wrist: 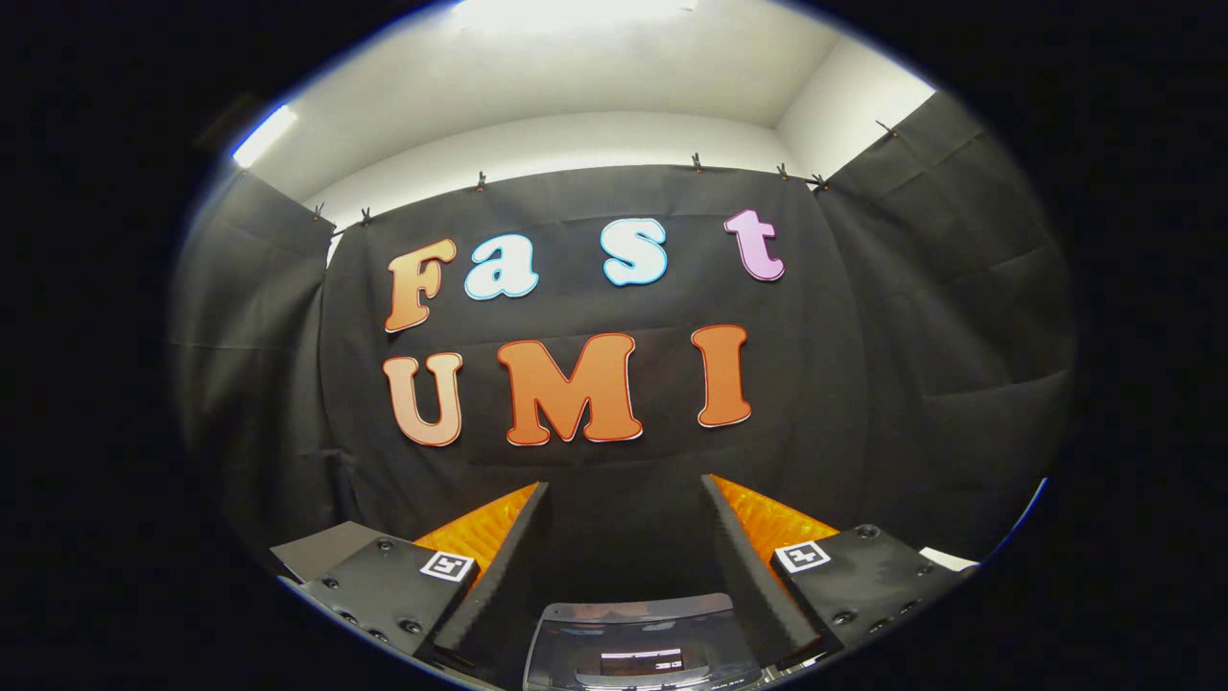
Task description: Put the clothes into the washing machine and then close the washing machine lid.
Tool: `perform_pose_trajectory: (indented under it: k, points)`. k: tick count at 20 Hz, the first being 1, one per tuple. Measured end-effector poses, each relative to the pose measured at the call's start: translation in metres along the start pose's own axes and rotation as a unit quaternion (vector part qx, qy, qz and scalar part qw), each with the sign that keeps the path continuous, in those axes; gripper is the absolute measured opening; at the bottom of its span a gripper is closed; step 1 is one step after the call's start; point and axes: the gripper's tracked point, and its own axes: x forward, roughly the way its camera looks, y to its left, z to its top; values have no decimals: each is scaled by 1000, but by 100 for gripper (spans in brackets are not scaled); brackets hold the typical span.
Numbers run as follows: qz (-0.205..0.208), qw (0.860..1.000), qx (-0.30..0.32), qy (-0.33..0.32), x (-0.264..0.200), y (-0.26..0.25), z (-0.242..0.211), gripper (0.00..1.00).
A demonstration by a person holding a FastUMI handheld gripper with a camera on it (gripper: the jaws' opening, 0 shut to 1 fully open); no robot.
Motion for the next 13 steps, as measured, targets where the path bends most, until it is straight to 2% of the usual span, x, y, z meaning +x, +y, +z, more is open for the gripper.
perform_pose_trajectory:
  k: [13]
  points:
    - [1, 1000, 2, 6, 3, 0, -5, 98]
